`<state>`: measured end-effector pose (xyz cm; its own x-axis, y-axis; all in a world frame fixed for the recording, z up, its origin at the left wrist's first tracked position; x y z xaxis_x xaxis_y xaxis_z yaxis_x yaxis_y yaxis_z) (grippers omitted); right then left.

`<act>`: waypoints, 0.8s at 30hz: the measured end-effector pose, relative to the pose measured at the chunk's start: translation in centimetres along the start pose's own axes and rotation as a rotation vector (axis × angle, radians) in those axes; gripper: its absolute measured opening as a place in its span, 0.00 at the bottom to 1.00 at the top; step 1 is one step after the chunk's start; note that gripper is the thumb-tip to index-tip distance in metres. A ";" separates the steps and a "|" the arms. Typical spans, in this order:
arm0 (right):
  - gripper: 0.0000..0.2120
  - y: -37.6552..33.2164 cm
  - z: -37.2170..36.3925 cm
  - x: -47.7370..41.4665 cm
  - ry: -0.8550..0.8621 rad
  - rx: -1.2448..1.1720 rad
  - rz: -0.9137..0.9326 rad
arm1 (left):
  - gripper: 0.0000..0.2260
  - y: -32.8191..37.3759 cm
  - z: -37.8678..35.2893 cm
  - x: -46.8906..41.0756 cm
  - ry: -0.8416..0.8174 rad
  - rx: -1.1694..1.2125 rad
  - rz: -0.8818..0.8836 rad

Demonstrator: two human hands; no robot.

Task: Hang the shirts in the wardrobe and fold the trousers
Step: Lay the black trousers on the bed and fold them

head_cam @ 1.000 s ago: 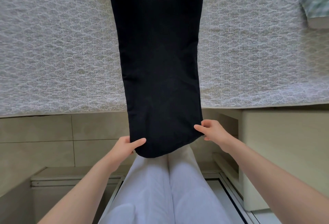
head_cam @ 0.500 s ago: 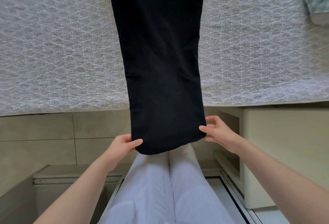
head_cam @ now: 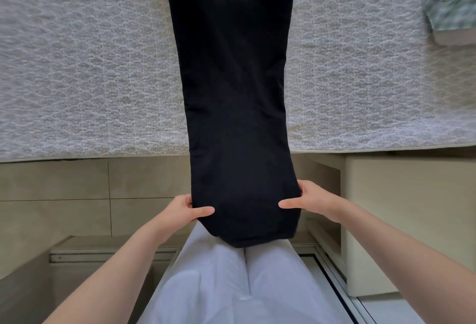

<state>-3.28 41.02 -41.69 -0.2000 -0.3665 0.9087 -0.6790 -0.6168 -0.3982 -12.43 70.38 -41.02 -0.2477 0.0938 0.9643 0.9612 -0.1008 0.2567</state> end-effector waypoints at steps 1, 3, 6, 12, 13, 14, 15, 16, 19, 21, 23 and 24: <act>0.18 0.1 -0.1 0.5 -0.012 -0.013 -0.010 | 0.16 0.1 -0.2 0.5 -0.023 0.006 -0.013; 0.17 0.2 -0.3 1.4 -0.038 -0.049 -0.015 | 0.16 0.3 -0.7 1.4 -0.057 0.018 -0.045; 0.17 0.2 -0.7 2.7 -0.075 -0.146 0.019 | 0.20 0.0 -1.1 2.2 -0.045 0.084 -0.070; 0.15 0.4 -1.8 3.4 0.072 -0.124 -0.067 | 0.22 -0.7 -0.9 2.8 0.234 0.037 -0.007; 0.16 0.3 -1.7 3.2 0.155 -0.070 -0.095 | 0.24 -0.6 -0.9 2.8 0.265 0.032 -0.005; 0.18 0.0 -1.6 3.1 0.230 -0.018 -0.115 | 0.27 -0.4 -0.9 2.6 0.281 0.039 -0.008; 0.21 -0.5 -1.4 2.9 0.288 0.007 -0.120 | 0.30 -0.1 -0.8 2.5 0.282 0.048 -0.016; 0.24 -1.2 -1.1 2.8 0.327 -0.004 -0.111 | 0.32 0.4 -0.6 2.4 0.271 0.053 -0.029; 0.29 -4.2 0.6 2.3 0.337 -0.143 -0.043 | 0.31 3.2 0.5 2.3 0.232 0.061 -0.059; 0.19 -7.0 2.3 1.6 0.266 -0.202 -0.013 | 0.30 6.1 2.1 2.1 0.229 0.135 -0.071; 0.11 -10.0 4.3 0.5 0.195 -0.204 0.004 | 0.24 9.3 4.0 1.2 0.178 0.210 -0.062; 0.10 -11.6 5.4 -0.2 0.190 -0.221 0.013 | 0.18 11.3 5.0 0.6 0.139 0.211 -0.055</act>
<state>8.47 44.46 -37.97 -0.3240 -0.2233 0.9193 -0.8089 -0.4386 -0.3916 -1.14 74.21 -37.84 -0.3004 -0.0453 0.9527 0.9463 0.1110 0.3037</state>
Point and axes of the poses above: each hand's wrist, its own x-axis away from the middle knuckle, its own z-axis out of the back of the hand, y = z × x, the point moved 5 cm from there along -x, towards the middle knuckle, and after that the axes turned 2 degrees about z, right-handed, at the moved point
